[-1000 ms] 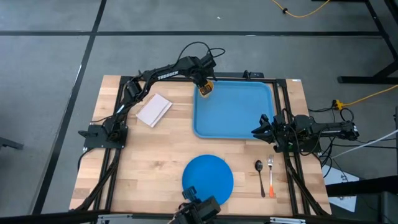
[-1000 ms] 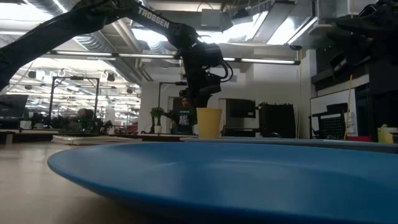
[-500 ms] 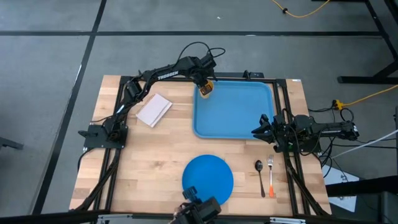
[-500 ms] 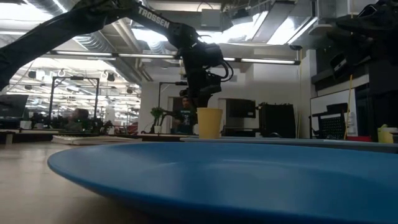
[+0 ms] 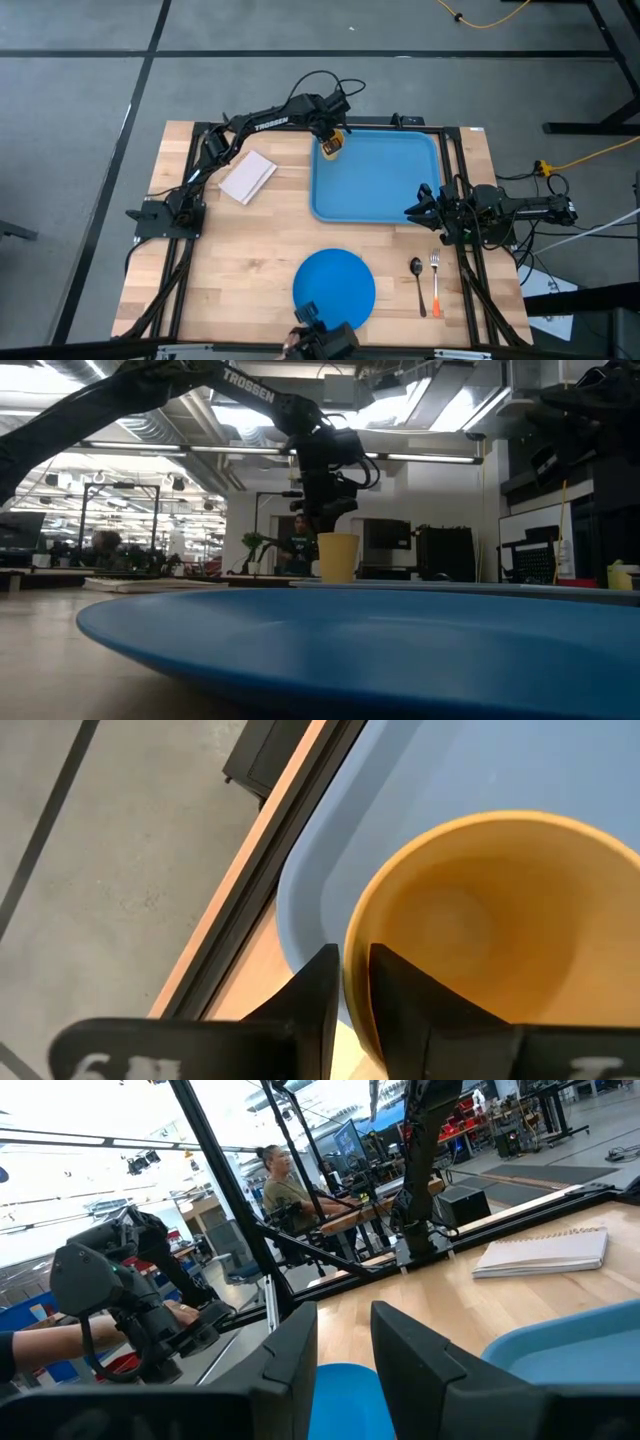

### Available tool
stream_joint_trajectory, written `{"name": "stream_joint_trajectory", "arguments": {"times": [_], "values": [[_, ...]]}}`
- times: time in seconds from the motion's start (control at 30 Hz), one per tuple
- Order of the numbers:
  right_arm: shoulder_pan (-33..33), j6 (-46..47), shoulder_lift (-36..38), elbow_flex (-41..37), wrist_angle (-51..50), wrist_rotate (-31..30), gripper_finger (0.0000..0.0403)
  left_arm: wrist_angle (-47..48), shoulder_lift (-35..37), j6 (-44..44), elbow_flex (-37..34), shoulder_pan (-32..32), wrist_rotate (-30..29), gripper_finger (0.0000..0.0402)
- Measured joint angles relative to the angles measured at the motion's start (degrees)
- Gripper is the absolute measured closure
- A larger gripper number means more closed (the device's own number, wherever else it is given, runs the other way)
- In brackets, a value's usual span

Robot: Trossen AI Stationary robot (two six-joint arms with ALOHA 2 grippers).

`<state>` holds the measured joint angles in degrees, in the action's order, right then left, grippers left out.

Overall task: Pick and place plate/cup/fork/spoon on tray
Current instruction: Put the yellow cup on the blue tray, then put the blue plate on the tray to the right side of the yellow cup

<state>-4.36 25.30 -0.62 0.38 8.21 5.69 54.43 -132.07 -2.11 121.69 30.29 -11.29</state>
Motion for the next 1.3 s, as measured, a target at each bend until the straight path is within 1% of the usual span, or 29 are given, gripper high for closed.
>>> {"name": "stream_joint_trajectory", "arguments": {"times": [0.3, 0.47, 0.67, 0.77, 0.83, 0.93, 1.0, 1.1, 1.23, 1.3], "values": [[0.0, -0.02, 0.0, 0.01, 0.0, 0.0, 0.0301, -0.02, 0.0, 0.0, 0.0, -0.2, -0.04, 0.0308], [0.0, -0.02, 0.0, 0.01, -0.01, 0.0, 0.0301, 0.07, 0.41, -0.02, 0.11, -0.63, -2.73, 0.0306], [-0.01, -0.02, 0.01, 0.0, -0.6, 0.02, 0.0301, -2.32, 1.95, -0.25, 0.54, -1.8, -5.63, 0.0304], [-0.02, -0.02, 0.0, 0.0, -0.65, 0.02, 0.0301, 0.92, 2.52, -0.58, 1.64, -2.41, -6.51, 0.0305], [-0.02, -0.02, 0.0, 0.0, -0.76, 0.03, 0.0301, 0.93, 2.81, -0.55, 3.1, -3.21, -7.19, 0.0306], [-0.02, -0.02, 0.0, 0.02, -0.96, 0.02, 0.0301, 7.85, 3.13, 1.74, 6.78, -4.8, -6.74, 0.0306], [-0.02, -0.04, 0.0, 0.01, -0.94, 0.02, 0.0301, 11.27, 3.38, 3.8, 8.99, -6.52, -4.47, 0.0307], [-0.02, -0.04, 0.0, 0.0, -0.94, 0.02, 0.0301, 18.71, 3.34, 6.55, 13.07, -9.71, 1.57, 0.0307], [-0.02, -0.04, 0.0, 0.02, -0.98, 0.09, 0.0301, 22.67, 4.64, 7.88, 12.7, -14.7, 9.83, 0.0307], [-0.02, 0.14, -0.01, 0.01, -1.9, 0.44, 0.0301, 23.97, 4.88, 9.34, 12.7, -17.52, 13.0, 0.0307]]}}
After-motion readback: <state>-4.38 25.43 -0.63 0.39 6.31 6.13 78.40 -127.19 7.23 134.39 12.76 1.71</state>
